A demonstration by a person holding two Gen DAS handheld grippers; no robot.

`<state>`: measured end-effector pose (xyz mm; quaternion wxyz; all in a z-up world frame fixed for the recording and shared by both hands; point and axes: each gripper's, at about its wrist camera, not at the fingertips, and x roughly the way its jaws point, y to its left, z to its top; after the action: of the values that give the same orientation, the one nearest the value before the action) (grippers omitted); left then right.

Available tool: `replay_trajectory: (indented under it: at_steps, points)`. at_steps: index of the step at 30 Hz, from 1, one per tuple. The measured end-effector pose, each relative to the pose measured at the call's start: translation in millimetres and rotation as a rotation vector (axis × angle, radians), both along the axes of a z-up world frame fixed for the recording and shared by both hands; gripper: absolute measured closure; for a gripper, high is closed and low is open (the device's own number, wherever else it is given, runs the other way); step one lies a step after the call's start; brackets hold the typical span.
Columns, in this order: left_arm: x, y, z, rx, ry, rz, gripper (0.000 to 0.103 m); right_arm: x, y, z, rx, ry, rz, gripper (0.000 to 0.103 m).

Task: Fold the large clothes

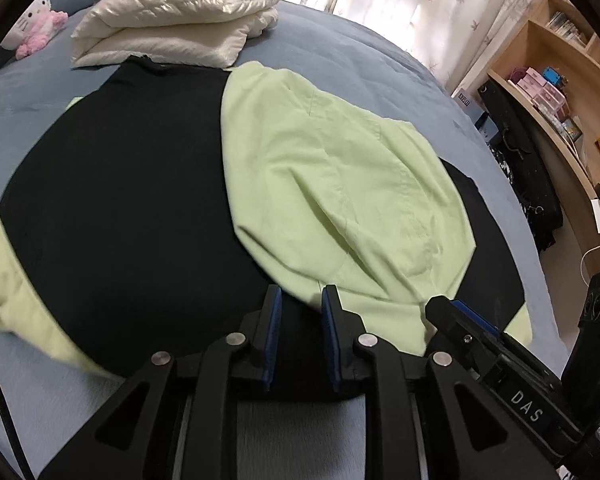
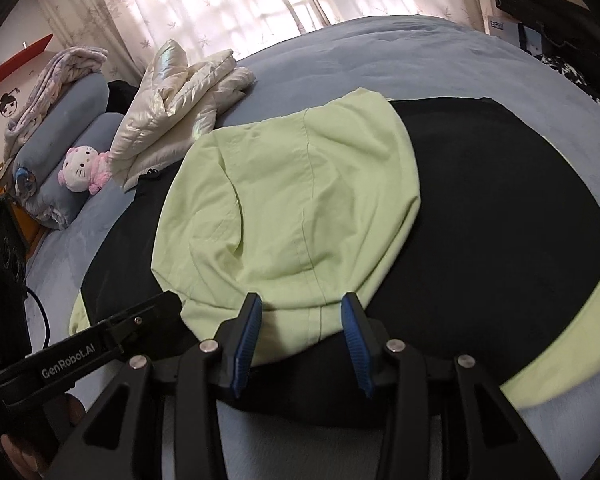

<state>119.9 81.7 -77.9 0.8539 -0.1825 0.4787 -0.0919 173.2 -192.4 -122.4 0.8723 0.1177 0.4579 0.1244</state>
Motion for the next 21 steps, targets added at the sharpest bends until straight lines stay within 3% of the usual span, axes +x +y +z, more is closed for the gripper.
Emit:
replay_trajectory:
  at_steps: [7, 17, 21]
  points:
    - [-34.1, 7.0, 36.8, -0.007, -0.050, 0.007, 0.084, -31.8, 2.9, 34.4, 0.028, -0.050, 0.013, 0.061]
    - [-79.3, 25.7, 87.6, -0.027, -0.087, 0.064, 0.074, -74.7, 6.2, 93.6, 0.053, -0.142, 0.029, 0.061]
    - [-89.5, 35.3, 95.1, -0.053, -0.068, 0.089, 0.060, -87.6, 10.4, 107.1, 0.052, -0.167, 0.049, 0.061]
